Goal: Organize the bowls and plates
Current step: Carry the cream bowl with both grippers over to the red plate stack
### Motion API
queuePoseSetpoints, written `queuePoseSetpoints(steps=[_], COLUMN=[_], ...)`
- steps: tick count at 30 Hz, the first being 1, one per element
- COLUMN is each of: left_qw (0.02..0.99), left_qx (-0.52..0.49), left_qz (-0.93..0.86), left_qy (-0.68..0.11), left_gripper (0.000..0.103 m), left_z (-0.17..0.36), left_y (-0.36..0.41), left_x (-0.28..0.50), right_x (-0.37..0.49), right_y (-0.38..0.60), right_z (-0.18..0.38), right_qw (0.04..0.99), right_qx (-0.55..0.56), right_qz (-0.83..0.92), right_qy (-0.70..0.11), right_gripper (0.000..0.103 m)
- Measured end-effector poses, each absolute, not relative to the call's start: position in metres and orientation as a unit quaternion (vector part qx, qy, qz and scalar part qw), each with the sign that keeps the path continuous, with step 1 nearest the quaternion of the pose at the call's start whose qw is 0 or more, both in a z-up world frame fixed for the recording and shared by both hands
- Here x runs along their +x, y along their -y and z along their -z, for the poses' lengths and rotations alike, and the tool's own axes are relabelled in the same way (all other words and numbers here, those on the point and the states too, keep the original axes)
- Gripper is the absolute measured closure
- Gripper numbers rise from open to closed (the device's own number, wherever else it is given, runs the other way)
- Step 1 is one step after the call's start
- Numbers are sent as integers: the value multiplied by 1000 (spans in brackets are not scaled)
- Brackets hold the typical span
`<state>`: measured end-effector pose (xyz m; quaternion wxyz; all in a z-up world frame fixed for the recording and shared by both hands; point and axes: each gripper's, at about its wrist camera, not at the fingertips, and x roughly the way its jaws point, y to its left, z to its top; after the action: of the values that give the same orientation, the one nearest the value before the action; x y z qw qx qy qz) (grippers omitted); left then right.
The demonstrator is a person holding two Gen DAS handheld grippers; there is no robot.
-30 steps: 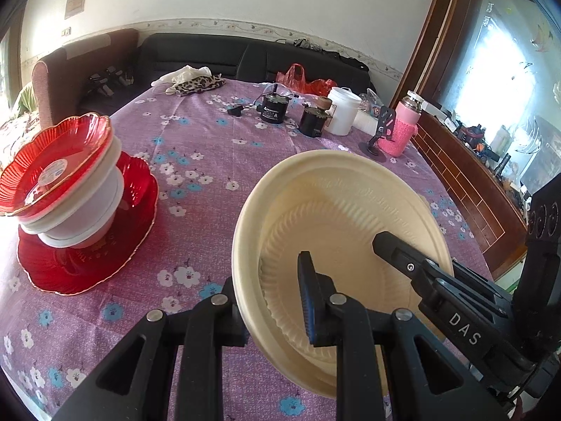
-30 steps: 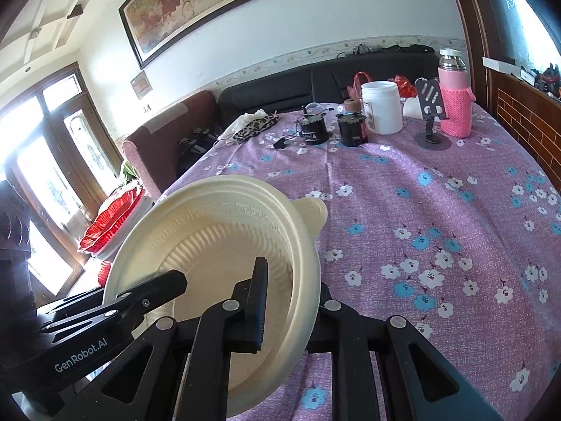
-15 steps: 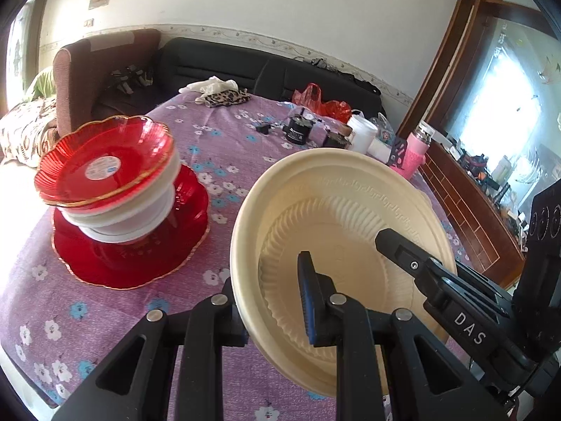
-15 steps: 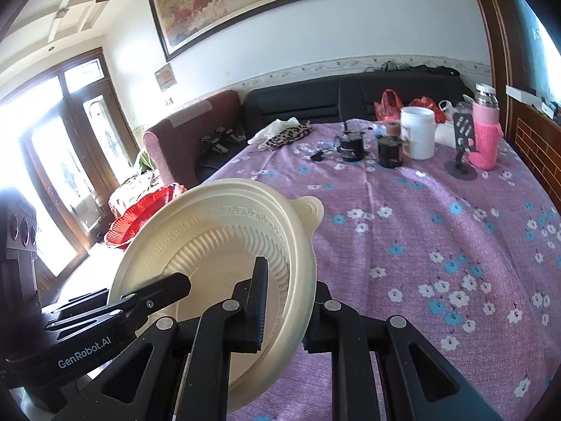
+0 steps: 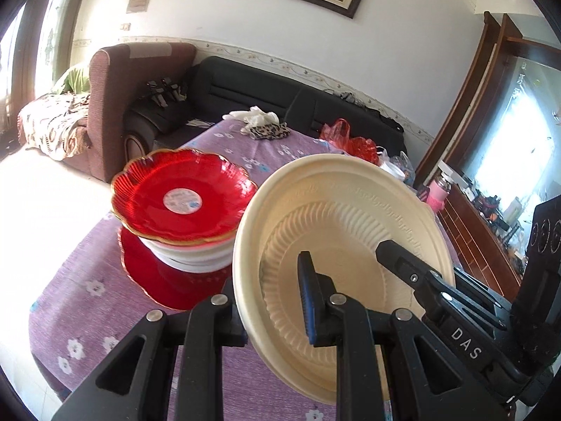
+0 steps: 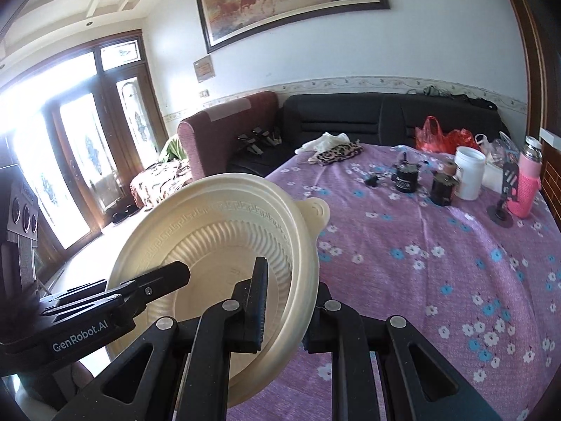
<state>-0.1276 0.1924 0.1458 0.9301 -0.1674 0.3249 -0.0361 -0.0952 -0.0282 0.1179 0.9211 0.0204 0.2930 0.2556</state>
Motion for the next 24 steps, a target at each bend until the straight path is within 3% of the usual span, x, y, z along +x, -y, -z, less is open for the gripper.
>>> queuePoseSetpoints(steps=[24], left_qw=[939], left_qx=[-123], left_qz=[-69], left_qy=[-314], left_gripper=[83], left_z=[-167], left_y=[-287], left_x=[-71], right_x=[-22], right_y=[-88], right_z=[-143], right_qw=[904], right_qx=[-26], right_qz=[-302], right_qy=[-302], right_gripper=[86])
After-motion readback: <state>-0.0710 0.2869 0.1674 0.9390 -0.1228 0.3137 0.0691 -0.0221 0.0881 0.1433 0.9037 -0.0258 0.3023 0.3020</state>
